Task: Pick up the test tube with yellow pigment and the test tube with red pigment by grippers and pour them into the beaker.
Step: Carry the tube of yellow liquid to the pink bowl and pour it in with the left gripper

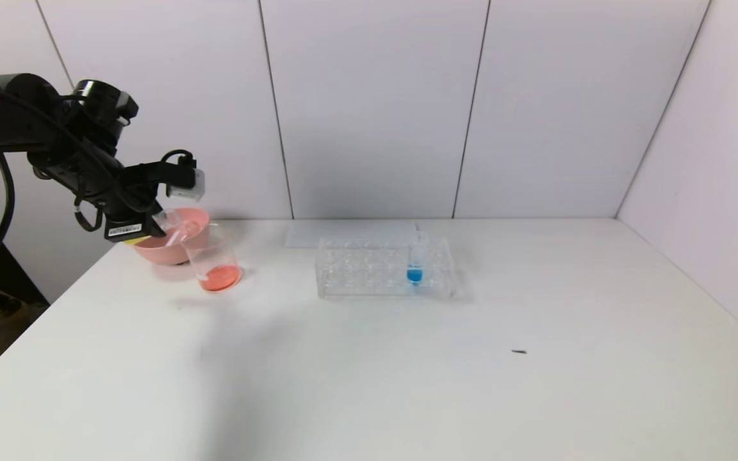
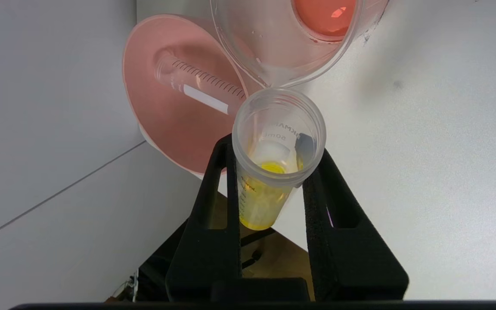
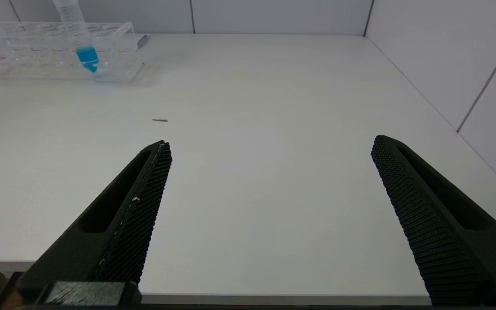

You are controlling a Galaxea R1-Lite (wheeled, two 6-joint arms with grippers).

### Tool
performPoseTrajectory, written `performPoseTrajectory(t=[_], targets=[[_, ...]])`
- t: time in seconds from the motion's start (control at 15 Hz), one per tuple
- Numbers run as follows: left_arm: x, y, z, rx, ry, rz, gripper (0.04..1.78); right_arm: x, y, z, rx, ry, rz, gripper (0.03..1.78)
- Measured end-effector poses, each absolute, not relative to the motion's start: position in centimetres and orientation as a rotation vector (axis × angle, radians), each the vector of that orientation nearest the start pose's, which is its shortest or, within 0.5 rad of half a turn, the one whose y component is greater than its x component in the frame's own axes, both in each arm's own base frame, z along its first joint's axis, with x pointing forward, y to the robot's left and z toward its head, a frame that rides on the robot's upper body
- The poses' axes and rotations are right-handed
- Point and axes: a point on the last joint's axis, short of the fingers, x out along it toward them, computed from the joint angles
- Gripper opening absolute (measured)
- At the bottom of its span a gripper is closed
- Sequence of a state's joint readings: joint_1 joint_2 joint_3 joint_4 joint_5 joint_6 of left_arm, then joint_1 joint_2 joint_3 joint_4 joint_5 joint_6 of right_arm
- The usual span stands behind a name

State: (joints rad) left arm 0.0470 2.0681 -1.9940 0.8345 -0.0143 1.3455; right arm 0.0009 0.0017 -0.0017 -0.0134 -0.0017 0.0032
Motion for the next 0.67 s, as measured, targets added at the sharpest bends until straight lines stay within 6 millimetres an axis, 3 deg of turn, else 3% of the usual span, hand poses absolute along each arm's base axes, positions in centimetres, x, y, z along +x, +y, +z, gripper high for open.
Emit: performPoseTrajectory(t=[0.67], targets=[[38.58, 1.15, 24.57, 1.264, 0.785, -0.578, 0.44, -2.28, -0.01, 7.73, 0.003, -0.013, 0.0, 1.7]])
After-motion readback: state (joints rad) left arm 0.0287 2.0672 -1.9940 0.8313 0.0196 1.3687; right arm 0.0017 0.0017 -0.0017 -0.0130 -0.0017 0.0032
